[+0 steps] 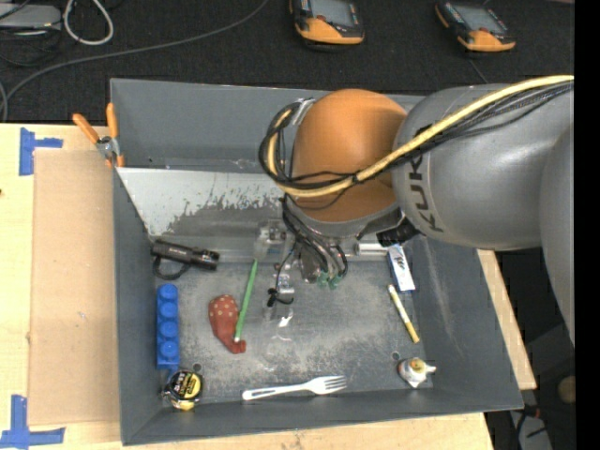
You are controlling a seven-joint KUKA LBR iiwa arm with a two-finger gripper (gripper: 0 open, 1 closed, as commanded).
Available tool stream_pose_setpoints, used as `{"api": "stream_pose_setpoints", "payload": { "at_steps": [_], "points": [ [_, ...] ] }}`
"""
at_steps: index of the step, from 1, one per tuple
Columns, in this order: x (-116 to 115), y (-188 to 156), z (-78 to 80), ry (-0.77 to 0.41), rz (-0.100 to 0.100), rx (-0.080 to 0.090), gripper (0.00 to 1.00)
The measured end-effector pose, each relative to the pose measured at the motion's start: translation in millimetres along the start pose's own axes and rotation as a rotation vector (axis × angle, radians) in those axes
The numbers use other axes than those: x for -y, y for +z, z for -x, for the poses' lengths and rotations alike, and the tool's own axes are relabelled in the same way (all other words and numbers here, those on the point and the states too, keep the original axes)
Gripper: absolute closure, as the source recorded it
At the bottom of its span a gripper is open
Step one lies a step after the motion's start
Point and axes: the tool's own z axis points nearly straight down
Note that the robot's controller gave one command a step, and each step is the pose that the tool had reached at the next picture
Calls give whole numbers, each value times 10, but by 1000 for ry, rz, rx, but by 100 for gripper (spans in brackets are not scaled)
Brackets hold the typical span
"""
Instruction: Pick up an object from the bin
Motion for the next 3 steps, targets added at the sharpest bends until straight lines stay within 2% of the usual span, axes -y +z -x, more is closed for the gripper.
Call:
{"api": "stream_pose_setpoints", "payload": {
  "at_steps": [1, 2, 3],
  "points": [
    [-130, 317, 395, -84, 1, 3, 0],
    [25, 379, 395, 40, 1, 2, 0],
    [628, 1160, 311, 86, 3, 4, 0]
  ]
}}
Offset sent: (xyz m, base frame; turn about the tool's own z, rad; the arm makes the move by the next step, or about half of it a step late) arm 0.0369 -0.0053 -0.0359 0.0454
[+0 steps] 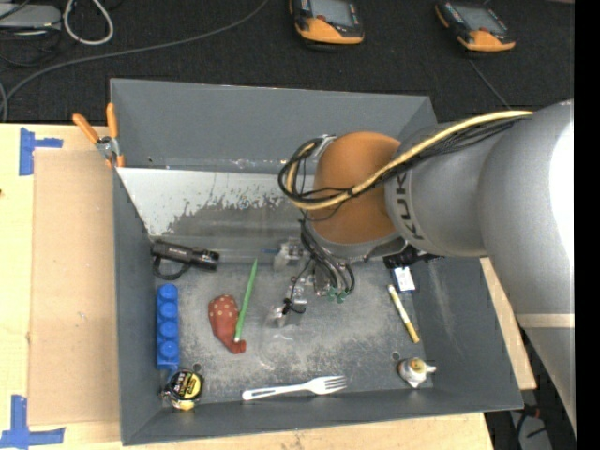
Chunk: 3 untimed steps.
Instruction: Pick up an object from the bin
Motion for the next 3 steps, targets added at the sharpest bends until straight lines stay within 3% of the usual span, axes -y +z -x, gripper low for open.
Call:
{"api": "stream_pose_setpoints", "payload": {
  "at_steps": [1, 2, 3],
  "points": [
    [111, 205, 6, 12, 1, 1, 0],
    [45, -96, -531, -157, 0, -3, 0],
    [-255, 30, -382, -94, 2, 3, 0]
  ]
}}
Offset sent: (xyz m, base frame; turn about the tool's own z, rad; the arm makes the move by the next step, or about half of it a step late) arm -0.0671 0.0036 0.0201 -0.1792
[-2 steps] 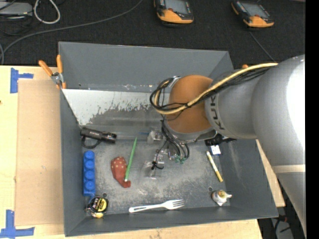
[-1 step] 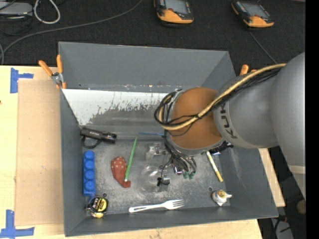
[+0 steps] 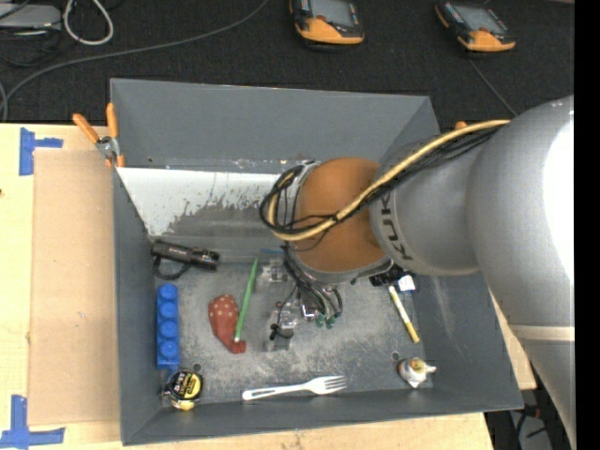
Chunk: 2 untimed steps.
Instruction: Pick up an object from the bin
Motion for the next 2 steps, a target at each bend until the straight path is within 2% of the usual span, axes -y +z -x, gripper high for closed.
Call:
{"api": "stream_pose_setpoints", "payload": {
  "at_steps": [1, 2],
  "points": [
    [192, 40, 53, -4, 4, -1, 0],
    [496, 109, -57, 34, 5, 2, 100]
  ]
}}
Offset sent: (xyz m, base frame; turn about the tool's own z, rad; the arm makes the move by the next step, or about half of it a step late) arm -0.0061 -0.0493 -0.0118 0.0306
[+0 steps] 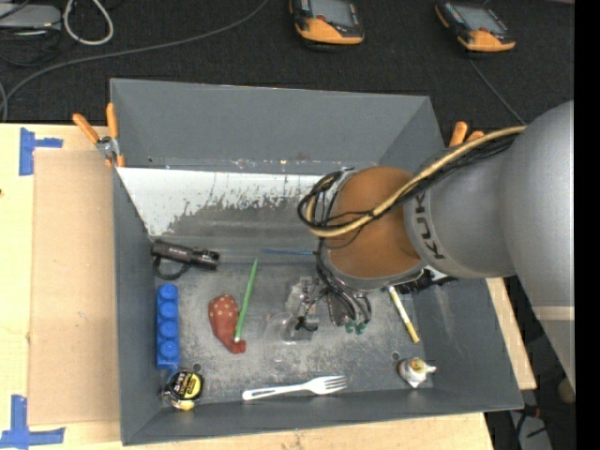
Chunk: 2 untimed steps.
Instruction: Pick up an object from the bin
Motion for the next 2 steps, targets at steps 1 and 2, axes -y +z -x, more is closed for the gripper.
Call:
{"api": "stream_pose_setpoints", "payload": {
  "at_steps": [1, 2],
  "points": [
    [0, 0, 0, 1, 0, 0, 100],
    [107, -27, 426, 84, 1, -1, 100]
  ]
}}
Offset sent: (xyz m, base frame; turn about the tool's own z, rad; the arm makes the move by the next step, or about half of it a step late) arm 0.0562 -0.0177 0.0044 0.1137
